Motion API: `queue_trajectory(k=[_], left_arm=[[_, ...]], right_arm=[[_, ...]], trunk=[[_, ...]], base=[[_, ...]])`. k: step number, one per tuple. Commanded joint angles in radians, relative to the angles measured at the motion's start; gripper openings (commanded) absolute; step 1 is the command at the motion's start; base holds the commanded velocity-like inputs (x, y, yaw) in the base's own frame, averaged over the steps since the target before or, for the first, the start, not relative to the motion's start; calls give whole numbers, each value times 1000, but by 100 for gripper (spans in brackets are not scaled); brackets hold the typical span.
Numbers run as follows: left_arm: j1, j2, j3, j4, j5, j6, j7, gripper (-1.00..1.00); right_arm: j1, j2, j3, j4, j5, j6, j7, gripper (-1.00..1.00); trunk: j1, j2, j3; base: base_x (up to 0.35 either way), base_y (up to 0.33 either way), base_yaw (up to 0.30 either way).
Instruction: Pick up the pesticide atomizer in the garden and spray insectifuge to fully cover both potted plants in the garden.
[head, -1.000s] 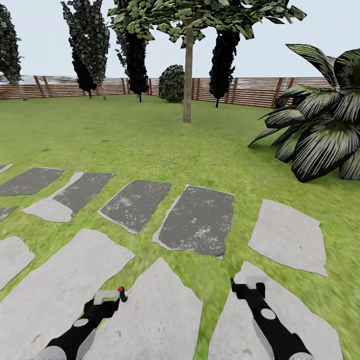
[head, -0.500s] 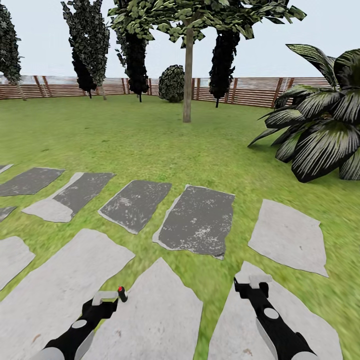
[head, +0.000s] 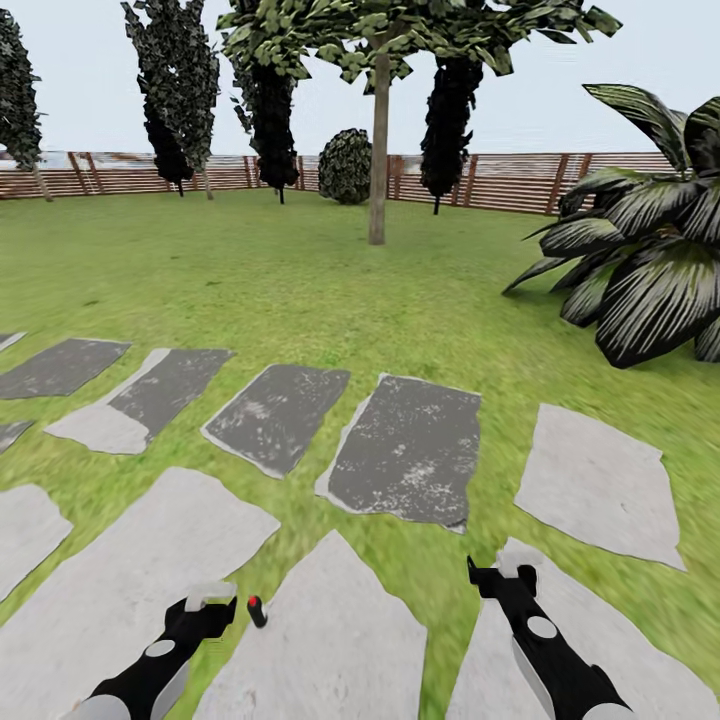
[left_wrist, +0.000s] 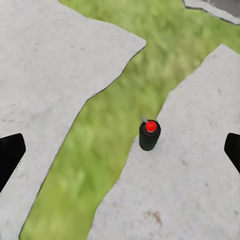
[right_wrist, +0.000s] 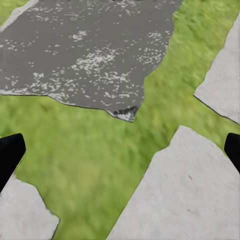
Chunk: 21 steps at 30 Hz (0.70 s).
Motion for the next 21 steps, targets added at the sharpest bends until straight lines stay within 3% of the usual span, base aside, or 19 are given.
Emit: queue_trajectory(k=[1, 9, 21], left_arm=[[-1, 0, 3, 1, -2, -4, 1, 100], [-1, -4, 1, 1, -2, -5, 1, 100], [-1, -5, 2, 0, 0, -5, 2, 100]], right_arm=[[-1, 0, 0, 1, 6, -3, -4, 100], [-1, 0, -2, 1, 5, -2, -5, 100], [-1, 0, -3, 0, 5, -2, -6, 100]], trunk=[[0, 0, -1], [0, 0, -3], [0, 0, -11]], base=[[164, 98, 0], [55, 2, 48], [78, -248, 236]])
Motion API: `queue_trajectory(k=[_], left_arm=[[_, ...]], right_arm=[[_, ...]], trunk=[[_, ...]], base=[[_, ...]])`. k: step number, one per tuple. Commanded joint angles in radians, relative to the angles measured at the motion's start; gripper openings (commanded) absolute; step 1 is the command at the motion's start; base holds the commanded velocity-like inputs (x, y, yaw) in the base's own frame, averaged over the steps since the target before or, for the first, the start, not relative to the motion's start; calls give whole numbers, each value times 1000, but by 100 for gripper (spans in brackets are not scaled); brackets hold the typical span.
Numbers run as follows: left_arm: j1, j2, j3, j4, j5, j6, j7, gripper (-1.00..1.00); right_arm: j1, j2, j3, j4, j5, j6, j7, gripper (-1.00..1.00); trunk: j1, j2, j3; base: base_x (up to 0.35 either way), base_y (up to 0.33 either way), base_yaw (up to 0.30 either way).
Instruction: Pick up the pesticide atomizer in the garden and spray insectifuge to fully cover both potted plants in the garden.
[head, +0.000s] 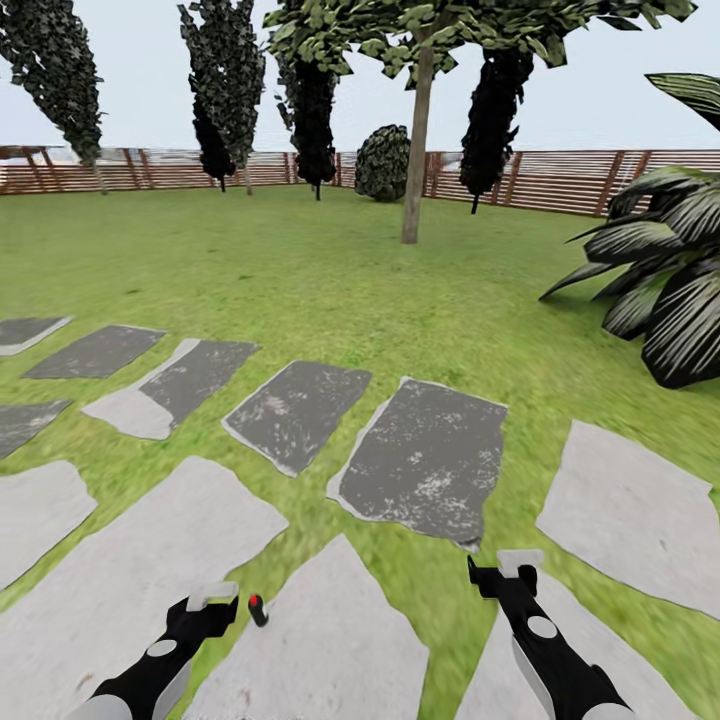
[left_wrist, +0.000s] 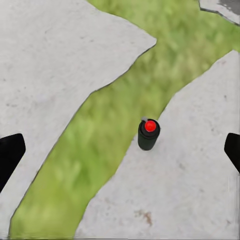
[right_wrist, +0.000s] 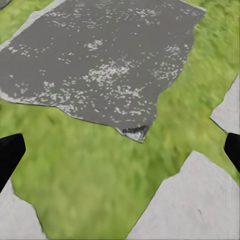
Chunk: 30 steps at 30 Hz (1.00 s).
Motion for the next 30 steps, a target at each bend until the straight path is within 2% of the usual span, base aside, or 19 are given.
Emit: queue_trajectory(k=[1, 7, 16, 23, 30], left_arm=[[-1, 0, 3, 1, -2, -4, 1, 100], [-1, -1, 4, 1, -2, -4, 1, 100], [-1, -2, 4, 2, -2, -14, 1, 100], [-1, -1, 6, 3, -3, -16, 2, 100], [-1, -1, 6, 4, -2, -16, 1, 100]], right_arm=[[0, 0, 0, 1, 6, -3, -4, 100], [0, 0, -1, 1, 6, -2, -4, 100], [0, 0, -2, 1, 6, -3, -4, 100], [0, 0, -3, 1, 6, -3, -4, 100], [0, 0, -3, 1, 6, -4, -4, 100]], trunk=[[0, 0, -2], [0, 0, -6], [0, 0, -15], [23, -42, -44], [23, -42, -55]], base=[[19, -276, 249], [5, -258, 249], [0, -31, 218], [0, 0, 41], [0, 0, 1]])
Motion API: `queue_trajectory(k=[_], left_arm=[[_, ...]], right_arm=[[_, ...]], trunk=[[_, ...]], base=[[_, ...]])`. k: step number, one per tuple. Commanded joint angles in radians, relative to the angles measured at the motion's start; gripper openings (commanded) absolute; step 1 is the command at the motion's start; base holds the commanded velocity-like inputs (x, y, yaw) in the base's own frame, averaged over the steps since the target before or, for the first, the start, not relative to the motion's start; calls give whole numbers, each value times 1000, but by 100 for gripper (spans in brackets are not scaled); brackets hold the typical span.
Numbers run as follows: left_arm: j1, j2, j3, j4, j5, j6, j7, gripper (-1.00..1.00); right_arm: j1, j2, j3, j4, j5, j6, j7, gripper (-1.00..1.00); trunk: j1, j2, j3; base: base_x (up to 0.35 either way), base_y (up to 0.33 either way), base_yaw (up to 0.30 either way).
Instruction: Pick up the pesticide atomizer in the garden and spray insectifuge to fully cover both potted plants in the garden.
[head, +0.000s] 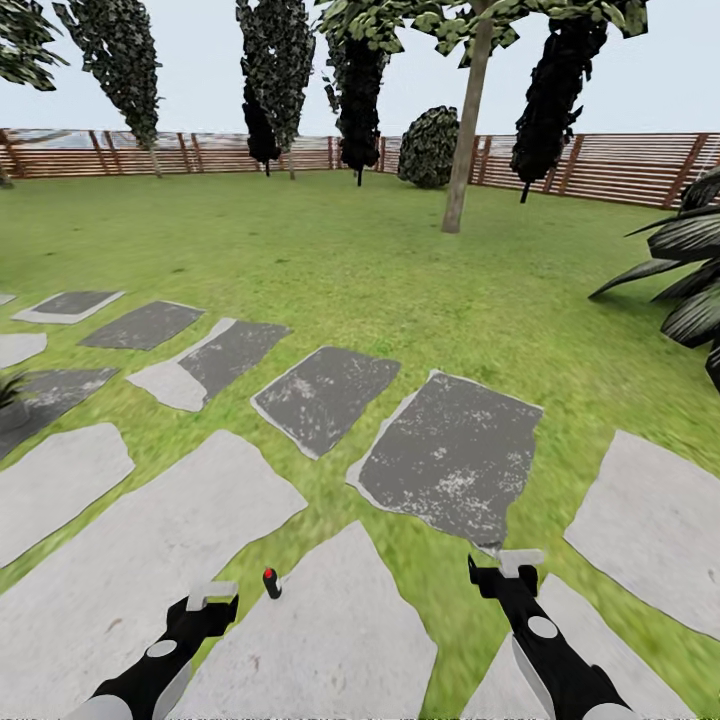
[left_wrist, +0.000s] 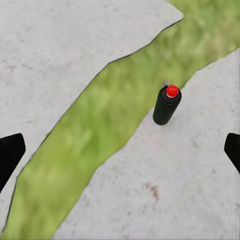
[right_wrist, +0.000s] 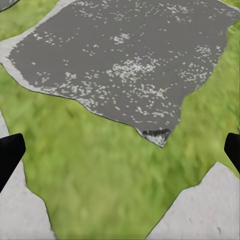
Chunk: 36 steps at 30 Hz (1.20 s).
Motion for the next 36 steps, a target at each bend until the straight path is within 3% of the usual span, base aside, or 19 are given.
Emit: queue_trajectory(k=[1, 26, 36], left_arm=[[-1, 0, 3, 1, -2, -3, 1, 100], [-1, 1, 3, 4, -3, -3, 1, 100], [-1, 0, 3, 5, -3, -5, 1, 100]], right_arm=[[-1, 0, 0, 1, 6, -3, -4, 100], [-1, -1, 1, 1, 6, -3, -4, 100], [-1, 0, 1, 2, 6, -3, -4, 100]], trunk=[[4, -7, -5], [99, -182, -113], [99, -182, -128]], base=[[0, 0, 0], [0, 0, 0], [0, 0, 0]])
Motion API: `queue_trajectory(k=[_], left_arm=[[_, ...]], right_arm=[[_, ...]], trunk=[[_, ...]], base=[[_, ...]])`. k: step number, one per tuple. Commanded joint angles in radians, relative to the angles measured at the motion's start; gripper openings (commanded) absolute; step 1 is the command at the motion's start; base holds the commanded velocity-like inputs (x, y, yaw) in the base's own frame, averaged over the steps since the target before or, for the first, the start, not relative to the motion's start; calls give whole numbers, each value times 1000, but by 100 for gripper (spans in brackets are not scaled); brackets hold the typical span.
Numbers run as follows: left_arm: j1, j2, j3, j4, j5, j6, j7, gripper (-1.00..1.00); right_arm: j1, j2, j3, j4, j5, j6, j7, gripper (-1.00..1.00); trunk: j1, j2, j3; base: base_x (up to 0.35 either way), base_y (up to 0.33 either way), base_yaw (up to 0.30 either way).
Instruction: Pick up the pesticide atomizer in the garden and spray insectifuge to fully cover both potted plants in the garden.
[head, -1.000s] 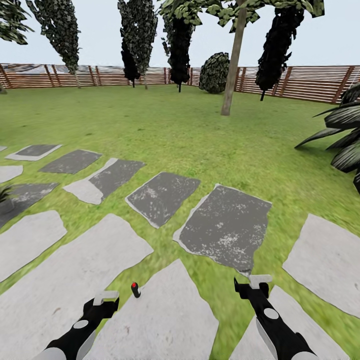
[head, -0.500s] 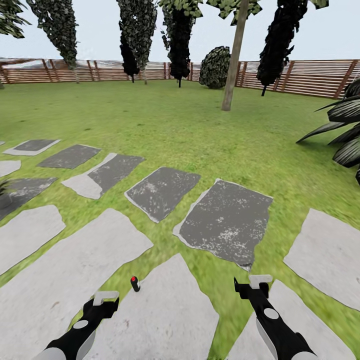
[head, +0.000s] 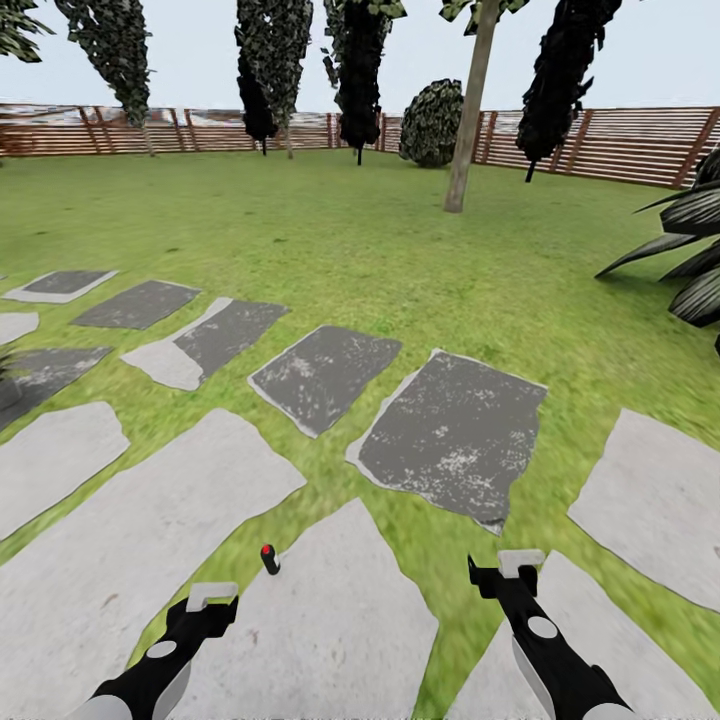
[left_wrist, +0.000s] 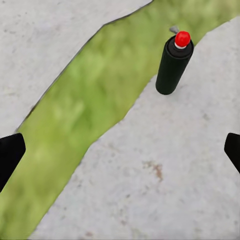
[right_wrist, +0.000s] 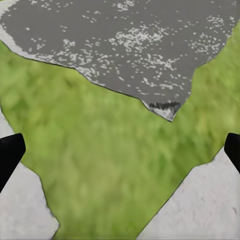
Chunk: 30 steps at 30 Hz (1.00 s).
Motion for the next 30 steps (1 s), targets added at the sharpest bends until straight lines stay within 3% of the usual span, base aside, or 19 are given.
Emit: queue_trajectory(k=[1, 16, 30], left_arm=[[-1, 0, 3, 1, -2, -4, 1, 100], [-1, -2, 3, 1, -1, -4, 1, 100], [-1, -2, 3, 1, -2, -4, 1, 100]], right_arm=[[0, 0, 0, 1, 6, -2, -4, 100], [0, 0, 1, 1, 6, -2, -4, 100], [0, 0, 2, 1, 6, -2, -4, 100]], trunk=[[0, 0, -1], [0, 0, -3], [0, 0, -3]], base=[[0, -6, 0], [0, -226, 14], [0, -273, 257]])
